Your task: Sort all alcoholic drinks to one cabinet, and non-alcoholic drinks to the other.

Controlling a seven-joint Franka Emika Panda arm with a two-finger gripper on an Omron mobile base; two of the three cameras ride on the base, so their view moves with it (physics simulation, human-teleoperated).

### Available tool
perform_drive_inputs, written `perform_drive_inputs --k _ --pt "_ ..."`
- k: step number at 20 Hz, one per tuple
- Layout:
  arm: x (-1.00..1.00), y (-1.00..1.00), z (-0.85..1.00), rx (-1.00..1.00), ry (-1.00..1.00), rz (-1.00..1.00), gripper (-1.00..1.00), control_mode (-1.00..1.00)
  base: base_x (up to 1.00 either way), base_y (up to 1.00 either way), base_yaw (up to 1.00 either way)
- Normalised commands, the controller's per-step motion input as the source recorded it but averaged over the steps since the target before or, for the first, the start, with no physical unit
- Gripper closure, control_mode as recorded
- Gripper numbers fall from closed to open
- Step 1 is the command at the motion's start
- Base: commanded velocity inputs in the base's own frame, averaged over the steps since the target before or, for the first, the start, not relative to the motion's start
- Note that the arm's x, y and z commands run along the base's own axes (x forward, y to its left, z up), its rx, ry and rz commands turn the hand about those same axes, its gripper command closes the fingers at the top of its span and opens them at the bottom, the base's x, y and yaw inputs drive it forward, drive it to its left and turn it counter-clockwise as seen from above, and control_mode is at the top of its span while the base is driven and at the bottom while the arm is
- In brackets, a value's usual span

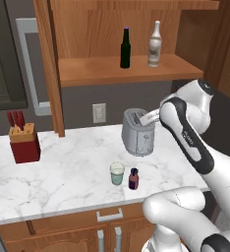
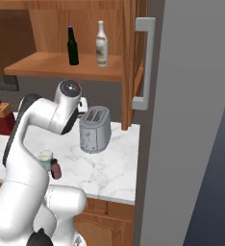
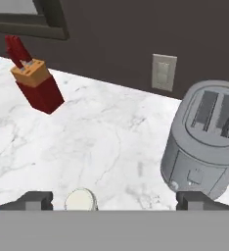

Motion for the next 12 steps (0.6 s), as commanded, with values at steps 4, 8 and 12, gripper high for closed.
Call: perform_drive_inputs --k 4,8,12 --pt "0.00 0.16 -0.90 0.00 0.38 0.44 -1.00 -1.00 0.00 0.00 0.00" --pt "0.03 0.59 -0.70 0.00 0.35 0.19 -1.00 -1.00 0.00 0.00 0.00" --pt "0.19 0.63 -0.86 -0.03 0.29 0.01 -1.00 -1.00 0.00 0.00 0.00"
